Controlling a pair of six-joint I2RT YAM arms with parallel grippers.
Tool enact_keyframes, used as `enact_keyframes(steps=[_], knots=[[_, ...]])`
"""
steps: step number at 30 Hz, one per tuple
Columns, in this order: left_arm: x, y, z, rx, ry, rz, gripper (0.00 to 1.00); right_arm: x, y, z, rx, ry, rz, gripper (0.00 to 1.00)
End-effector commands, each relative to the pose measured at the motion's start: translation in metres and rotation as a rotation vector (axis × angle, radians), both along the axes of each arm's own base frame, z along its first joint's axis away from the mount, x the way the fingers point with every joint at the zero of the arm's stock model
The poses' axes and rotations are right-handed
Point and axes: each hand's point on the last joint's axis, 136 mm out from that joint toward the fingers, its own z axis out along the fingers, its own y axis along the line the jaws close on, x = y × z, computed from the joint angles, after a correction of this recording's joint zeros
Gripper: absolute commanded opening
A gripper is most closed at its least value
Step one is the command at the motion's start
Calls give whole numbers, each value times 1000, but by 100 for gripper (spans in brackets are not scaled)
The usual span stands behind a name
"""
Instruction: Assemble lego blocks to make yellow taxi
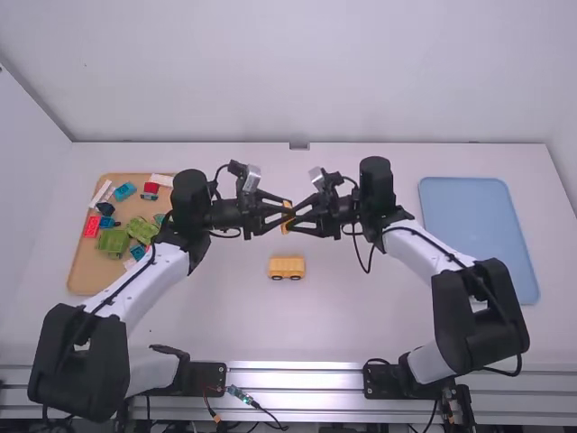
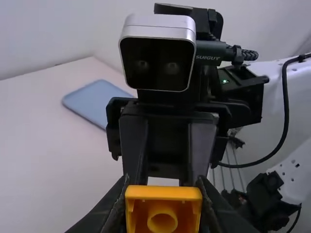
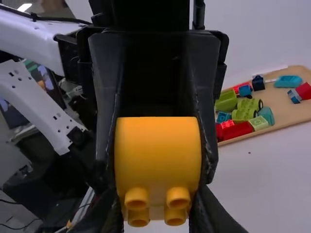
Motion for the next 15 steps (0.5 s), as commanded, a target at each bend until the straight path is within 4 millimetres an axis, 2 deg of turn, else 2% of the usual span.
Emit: enact_keyframes(steps=[1,2,3,6,7,8,9,10,12,15], knots=[[1,-1,-7,2,40,8,4,-5,1,20,36,-86,31,17],[1,-1,-7,2,40,8,9,-5,1,20,35,-85,31,15],[1,-1,-7,2,40,9,29,-5,1,20,35,-83,32,14],[4,0,-7,3,46,29,47,-5,1,20,35,-83,32,12],[6,0,-8,3,50,37,58,-5,1,20,35,-83,32,11],[9,1,-9,7,55,56,85,-5,1,20,35,-85,31,11],[9,1,-9,8,57,61,94,-5,1,20,35,-87,31,12],[10,1,-9,8,55,62,99,-5,1,20,35,-87,30,11],[11,3,-9,7,54,67,99,-2,1,18,28,-83,11,11],[16,10,-7,2,56,91,99,13,-5,13,-2,-66,-67,9]])
